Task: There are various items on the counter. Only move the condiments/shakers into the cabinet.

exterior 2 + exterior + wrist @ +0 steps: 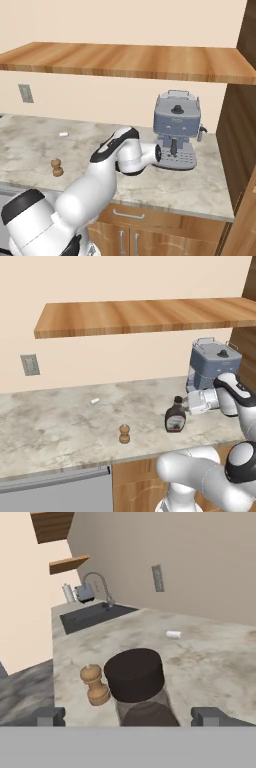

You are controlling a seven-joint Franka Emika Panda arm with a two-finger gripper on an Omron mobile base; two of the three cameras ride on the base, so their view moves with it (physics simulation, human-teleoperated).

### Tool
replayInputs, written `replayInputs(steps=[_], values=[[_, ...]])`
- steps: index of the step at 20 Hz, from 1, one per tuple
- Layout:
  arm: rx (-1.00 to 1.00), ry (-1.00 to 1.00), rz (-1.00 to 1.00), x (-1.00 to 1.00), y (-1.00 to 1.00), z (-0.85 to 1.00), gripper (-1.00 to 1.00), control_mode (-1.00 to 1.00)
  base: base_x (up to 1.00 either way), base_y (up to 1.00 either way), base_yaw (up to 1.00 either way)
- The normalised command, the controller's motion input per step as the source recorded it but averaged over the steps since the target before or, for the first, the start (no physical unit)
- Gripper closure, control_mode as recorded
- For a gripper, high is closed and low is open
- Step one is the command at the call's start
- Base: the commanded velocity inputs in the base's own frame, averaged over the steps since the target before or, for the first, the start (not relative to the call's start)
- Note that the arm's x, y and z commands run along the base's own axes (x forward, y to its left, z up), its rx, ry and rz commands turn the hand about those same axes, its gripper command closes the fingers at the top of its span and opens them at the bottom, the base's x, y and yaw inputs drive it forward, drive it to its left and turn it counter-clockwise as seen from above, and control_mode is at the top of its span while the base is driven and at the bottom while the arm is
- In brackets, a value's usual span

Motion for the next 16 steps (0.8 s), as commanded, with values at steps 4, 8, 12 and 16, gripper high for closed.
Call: replayInputs(steps=[4, 8, 12, 16], values=[[0.0, 0.09, -0.05, 0.14, 0.0, -0.08, -1.0, -1.0, 0.0, 0.0, 0.0], [0.0, 0.08, -0.03, 0.15, 0.0, -0.05, -1.0, -1.0, 0.0, 0.0, 0.0], [0.0, 0.06, 0.0, 0.19, 0.0, -0.01, -1.0, -1.0, 0.0, 0.0, 0.0], [0.0, 0.04, 0.0, 0.17, 0.0, -0.03, -1.0, -1.0, 0.0, 0.0, 0.0]])
